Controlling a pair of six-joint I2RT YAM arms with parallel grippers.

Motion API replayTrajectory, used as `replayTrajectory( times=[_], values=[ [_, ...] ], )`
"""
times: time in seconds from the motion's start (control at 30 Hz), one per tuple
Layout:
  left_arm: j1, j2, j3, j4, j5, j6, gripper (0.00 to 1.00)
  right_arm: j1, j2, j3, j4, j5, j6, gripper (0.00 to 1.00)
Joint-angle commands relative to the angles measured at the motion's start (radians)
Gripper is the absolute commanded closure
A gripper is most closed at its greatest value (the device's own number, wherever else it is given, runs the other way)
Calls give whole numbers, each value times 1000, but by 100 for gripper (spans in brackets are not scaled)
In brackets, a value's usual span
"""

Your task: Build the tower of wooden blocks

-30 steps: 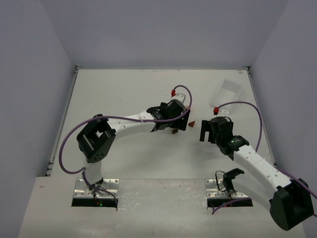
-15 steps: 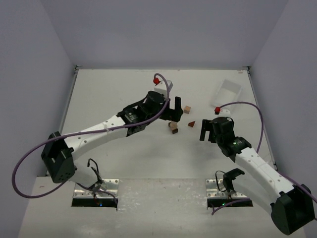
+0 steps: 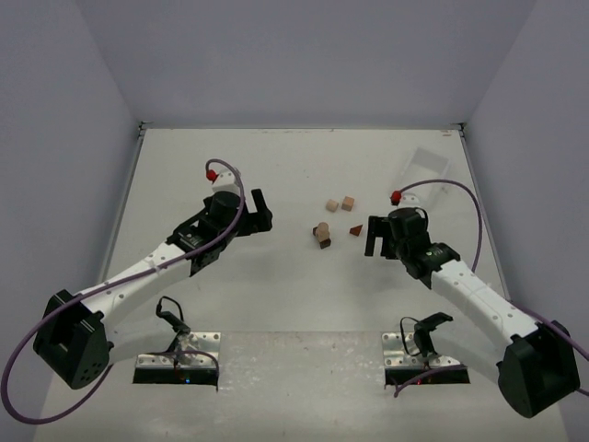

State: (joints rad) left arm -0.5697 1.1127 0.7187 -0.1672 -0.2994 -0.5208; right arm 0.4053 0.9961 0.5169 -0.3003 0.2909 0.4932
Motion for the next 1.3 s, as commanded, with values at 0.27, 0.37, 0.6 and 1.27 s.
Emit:
replayTrajectory(
  times=[0.27, 0.37, 0.6, 1.27],
  values=[
    [11, -125, -61, 44, -98, -21, 0, -79, 421, 519, 193, -421, -656, 1],
    [13, -136, -68, 58, -91, -15, 0, -86, 533, 645, 103, -469, -709, 1],
    [13, -132, -68, 45, -116, -39, 0, -86, 811, 989, -237, -39, -172, 1],
    [13, -146, -100, 73, -113, -42, 0, -67, 941, 787, -75, -39, 192, 9]
  ],
)
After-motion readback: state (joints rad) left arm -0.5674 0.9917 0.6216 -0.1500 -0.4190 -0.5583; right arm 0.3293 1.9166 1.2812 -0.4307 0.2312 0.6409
